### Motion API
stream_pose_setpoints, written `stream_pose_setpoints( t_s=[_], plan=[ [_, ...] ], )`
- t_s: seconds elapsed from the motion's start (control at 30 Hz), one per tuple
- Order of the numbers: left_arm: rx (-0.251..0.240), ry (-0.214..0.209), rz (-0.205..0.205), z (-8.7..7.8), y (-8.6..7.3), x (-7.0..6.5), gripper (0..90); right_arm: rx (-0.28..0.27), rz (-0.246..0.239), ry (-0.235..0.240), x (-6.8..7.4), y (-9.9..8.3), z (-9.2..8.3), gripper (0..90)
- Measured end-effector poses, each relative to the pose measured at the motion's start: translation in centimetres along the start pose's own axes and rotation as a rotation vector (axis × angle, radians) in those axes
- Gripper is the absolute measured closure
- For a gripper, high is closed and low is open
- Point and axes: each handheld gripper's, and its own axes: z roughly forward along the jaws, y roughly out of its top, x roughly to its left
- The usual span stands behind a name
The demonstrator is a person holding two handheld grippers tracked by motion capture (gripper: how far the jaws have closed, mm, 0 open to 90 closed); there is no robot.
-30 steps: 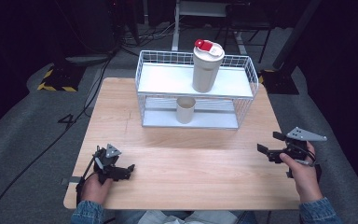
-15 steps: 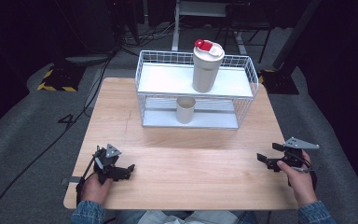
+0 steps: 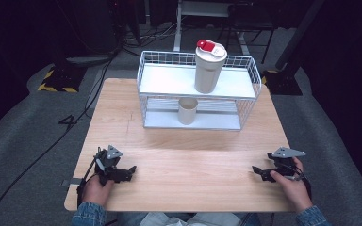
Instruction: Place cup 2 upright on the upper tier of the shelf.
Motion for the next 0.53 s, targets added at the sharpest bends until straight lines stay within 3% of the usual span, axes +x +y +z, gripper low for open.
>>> stream_pose_setpoints(
  t_s=[0.13, 0.37, 0.53],
  plan=[
    [0.0, 0.0, 0.0, 0.0, 0.0, 0.0, 0.0, 0.026, -0.01, 0.018, 0.35, -0.05, 0.45, 6.6],
    [0.0, 0.0, 0.0, 0.0, 0.0, 0.0, 0.0, 0.023, -0.009, 0.02, 0.57, -0.12, 0.83, 0.0],
    [0.001, 0.0, 0.001, -0.01, 0.0, 0.0, 0.0, 0.025, -0.014, 0.02, 0.7, -0.02, 0.95, 0.0]
  ],
)
